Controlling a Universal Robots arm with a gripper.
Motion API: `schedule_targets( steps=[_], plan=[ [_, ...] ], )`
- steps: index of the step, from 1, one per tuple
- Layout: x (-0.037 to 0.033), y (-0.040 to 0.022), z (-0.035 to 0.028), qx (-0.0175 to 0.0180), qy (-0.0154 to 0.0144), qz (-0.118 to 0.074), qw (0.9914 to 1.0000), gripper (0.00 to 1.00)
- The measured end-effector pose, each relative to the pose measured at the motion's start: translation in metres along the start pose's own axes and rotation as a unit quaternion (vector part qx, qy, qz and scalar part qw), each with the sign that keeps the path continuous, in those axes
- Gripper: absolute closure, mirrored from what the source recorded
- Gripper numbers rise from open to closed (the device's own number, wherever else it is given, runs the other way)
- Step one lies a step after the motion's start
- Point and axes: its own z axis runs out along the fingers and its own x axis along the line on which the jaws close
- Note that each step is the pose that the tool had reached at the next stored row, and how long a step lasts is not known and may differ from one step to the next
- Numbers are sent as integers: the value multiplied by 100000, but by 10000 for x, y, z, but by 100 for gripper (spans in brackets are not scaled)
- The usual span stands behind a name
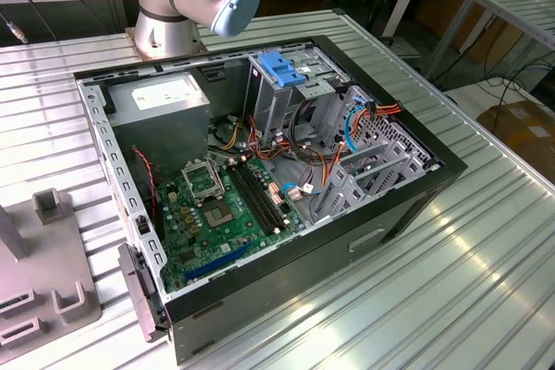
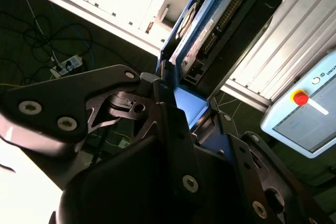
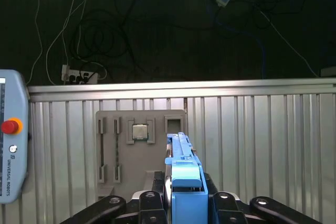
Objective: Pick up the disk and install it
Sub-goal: 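Pick up the disk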
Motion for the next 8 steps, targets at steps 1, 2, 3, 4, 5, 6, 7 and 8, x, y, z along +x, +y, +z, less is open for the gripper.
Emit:
schedule_targets(
  steps=[1,2,3,4,5,6,7,8],
  plan=[
    [0,0,0,1,-9,1,100000,63],
    [0,0,0,1,-17,-1,100000,63],
    [0,0,0,1,-27,2,100000,63],
    [0,0,0,0,-29,1,100000,63],
    [0,0,0,1,-29,1,100000,63],
    [0,-5,1,4,-31,-2,100000,63],
    [0,-14,0,4,-30,-2,100000,63],
    [-1,-21,0,4,-30,2,100000,63]
  ],
)
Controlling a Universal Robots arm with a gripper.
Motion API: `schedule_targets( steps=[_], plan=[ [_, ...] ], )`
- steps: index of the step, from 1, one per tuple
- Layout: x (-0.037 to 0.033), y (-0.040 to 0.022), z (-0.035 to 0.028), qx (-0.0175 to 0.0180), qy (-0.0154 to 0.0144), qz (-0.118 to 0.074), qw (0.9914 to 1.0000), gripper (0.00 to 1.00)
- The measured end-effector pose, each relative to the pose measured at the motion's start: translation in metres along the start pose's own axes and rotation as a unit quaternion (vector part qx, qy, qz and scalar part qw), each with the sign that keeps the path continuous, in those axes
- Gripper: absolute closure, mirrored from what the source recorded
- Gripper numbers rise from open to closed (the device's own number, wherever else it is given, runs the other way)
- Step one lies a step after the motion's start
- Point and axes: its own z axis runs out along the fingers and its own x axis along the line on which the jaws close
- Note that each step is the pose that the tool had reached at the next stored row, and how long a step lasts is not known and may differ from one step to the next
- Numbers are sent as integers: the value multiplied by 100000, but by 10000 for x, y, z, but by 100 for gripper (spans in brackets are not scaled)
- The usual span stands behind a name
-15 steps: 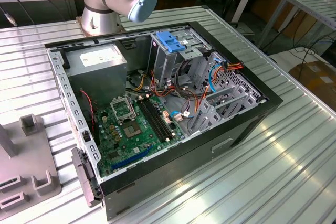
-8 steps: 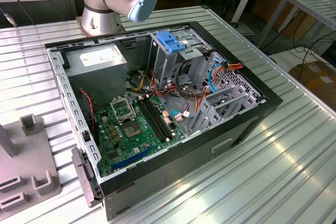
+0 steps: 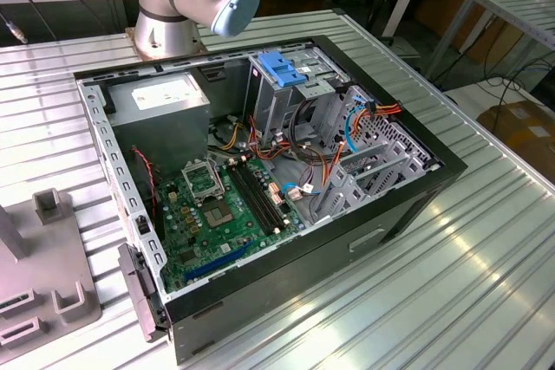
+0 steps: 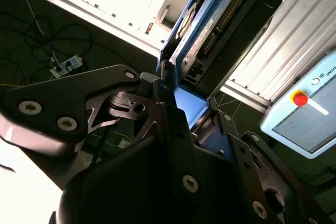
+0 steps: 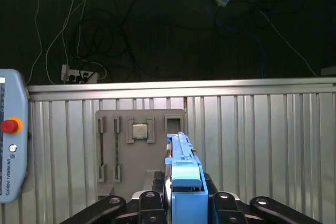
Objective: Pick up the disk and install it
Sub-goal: 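Pick up the disk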
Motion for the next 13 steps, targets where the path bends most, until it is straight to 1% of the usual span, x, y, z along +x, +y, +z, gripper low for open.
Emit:
schedule_targets(
  steps=[13],
  plan=[
    [-2,-63,-1,-3,1,0,100000,63]
  ],
)
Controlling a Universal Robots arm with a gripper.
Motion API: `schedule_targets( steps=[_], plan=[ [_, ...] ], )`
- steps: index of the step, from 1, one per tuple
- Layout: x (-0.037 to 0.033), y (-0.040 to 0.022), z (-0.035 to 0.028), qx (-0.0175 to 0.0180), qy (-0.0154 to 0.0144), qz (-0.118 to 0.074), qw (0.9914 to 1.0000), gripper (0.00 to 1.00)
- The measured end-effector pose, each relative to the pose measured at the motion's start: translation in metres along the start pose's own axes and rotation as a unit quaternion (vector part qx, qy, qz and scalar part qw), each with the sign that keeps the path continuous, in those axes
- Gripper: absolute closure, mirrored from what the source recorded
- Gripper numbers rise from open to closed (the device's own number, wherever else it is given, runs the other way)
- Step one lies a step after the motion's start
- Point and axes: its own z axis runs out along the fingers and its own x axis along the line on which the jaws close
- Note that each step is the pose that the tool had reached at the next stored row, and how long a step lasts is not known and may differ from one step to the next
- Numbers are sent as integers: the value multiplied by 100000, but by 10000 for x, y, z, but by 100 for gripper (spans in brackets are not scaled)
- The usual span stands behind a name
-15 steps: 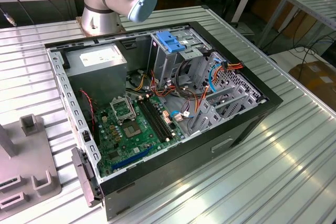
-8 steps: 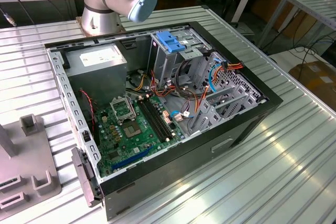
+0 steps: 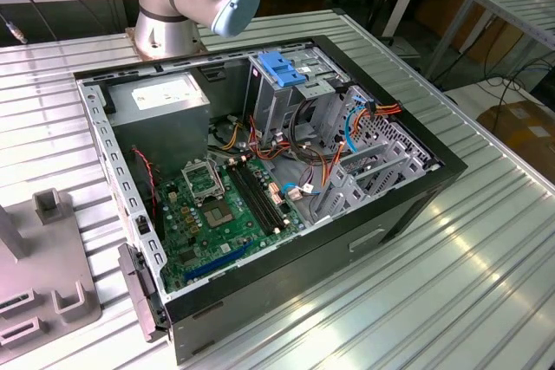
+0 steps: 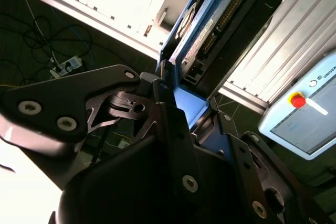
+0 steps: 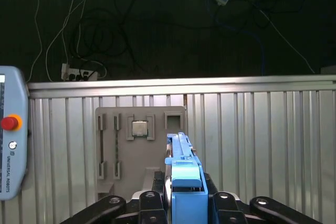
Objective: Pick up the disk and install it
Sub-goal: 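Pick up the disk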
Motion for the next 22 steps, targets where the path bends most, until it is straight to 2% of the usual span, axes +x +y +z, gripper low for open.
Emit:
schedule_targets(
  steps=[14,22],
  plan=[
    [-1,-49,-1,-2,2,-2,100000,63],
    [-3,-99,-1,-3,2,2,100000,63]
  ],
)
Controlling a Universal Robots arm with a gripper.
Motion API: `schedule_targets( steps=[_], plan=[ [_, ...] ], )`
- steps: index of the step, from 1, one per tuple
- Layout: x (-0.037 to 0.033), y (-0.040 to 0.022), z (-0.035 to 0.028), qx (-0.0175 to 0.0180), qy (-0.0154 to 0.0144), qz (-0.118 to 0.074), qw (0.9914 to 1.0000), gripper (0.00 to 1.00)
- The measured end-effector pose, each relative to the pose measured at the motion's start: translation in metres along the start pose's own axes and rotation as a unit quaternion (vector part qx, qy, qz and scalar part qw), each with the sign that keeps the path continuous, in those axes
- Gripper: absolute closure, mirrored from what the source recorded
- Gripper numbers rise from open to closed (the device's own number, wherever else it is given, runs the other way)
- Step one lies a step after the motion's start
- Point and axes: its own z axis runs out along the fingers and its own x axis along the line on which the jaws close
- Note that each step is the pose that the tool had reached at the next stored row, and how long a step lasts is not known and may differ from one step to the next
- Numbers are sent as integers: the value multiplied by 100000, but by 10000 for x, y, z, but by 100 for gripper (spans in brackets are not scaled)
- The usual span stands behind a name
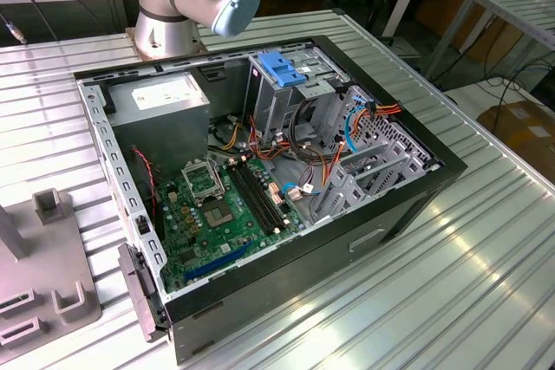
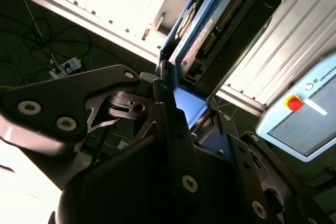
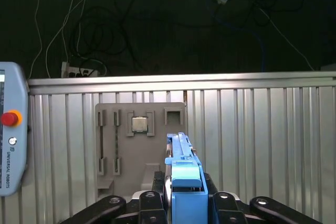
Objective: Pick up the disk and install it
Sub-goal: 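Pick up the disk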
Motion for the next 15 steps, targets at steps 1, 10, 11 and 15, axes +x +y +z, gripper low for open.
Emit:
schedule_targets(
  steps=[1,10,11,15],
  plan=[
    [0,-16,0,2,0,-4,100000,63],
    [-2,-79,0,7,-5,-5,100000,63],
    [-2,-84,0,3,-1,-4,100000,63],
    [-3,-120,-1,3,-1,-3,100000,63]
  ],
)
